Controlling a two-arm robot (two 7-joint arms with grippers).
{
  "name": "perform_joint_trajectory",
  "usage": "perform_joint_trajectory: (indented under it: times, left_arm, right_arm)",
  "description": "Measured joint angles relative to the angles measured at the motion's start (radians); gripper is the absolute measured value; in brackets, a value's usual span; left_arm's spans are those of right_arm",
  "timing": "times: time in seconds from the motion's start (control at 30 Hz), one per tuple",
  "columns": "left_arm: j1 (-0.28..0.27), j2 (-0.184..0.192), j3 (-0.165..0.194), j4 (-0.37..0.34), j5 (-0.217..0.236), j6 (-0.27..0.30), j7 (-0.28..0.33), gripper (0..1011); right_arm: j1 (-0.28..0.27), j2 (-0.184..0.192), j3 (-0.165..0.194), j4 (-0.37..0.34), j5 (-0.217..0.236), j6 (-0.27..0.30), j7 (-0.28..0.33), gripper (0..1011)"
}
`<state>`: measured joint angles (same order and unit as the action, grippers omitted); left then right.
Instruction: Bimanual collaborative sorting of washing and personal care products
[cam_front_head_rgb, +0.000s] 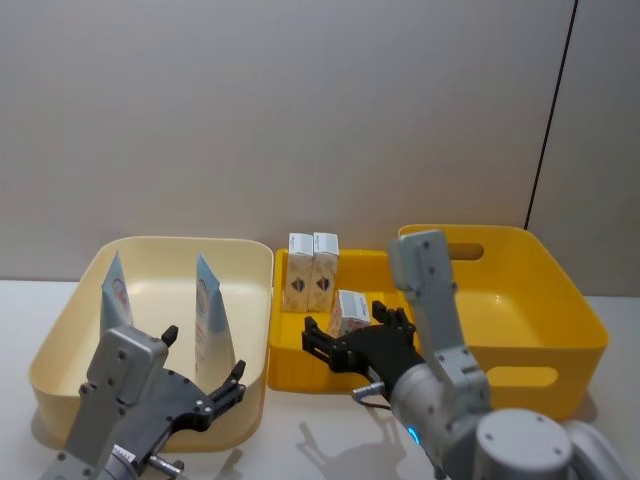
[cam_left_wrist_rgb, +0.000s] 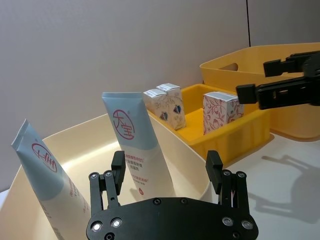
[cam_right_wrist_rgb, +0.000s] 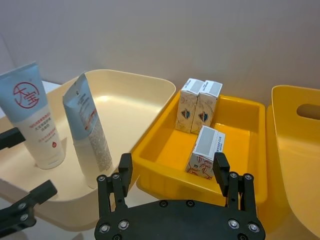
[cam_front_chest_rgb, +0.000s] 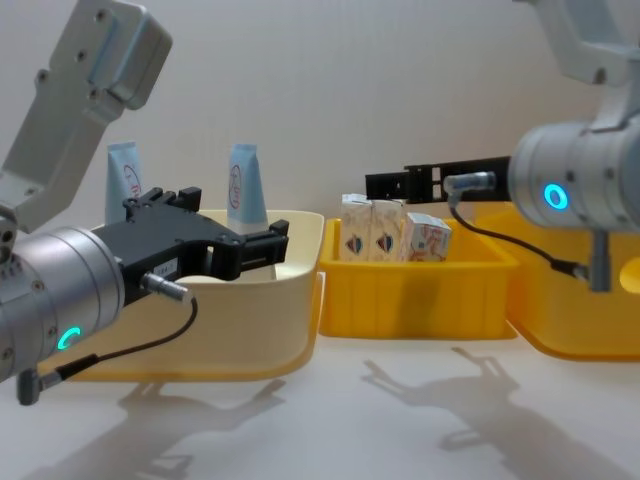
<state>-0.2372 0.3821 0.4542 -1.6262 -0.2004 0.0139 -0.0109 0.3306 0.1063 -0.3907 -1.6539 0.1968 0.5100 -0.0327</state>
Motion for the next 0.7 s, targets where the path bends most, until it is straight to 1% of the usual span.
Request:
perform_joint_trajectory:
  times: [0.07,0.17,0.3,0.57,0.6,0.7]
  left_arm:
    - [0.000,0.000,0.000,0.000,0.000,0.000,0.000,1003]
    - [0.000,0.000,0.000,0.000,0.000,0.000,0.000,1003]
    - [0.000,0.000,0.000,0.000,0.000,0.000,0.000,1003]
    - [0.000,0.000,0.000,0.000,0.000,0.000,0.000,1003]
    - [0.000,0.000,0.000,0.000,0.000,0.000,0.000,1003]
    - [0.000,0.000,0.000,0.000,0.000,0.000,0.000,1003]
  right_arm:
    - [0.025,-0.018,0.000,0.027,-0.001,0.027,-0.008,1001]
    - [0.045,-0.034,0.003,0.051,-0.001,0.048,-0.014,1001]
    - [0.082,-0.066,0.015,0.097,0.001,0.072,-0.023,1001]
    - [0.137,-0.111,0.043,0.180,0.015,0.091,-0.031,1001]
    - [0.137,-0.111,0.043,0.180,0.015,0.091,-0.031,1001]
    - [0.157,-0.126,0.057,0.210,0.020,0.092,-0.035,1001]
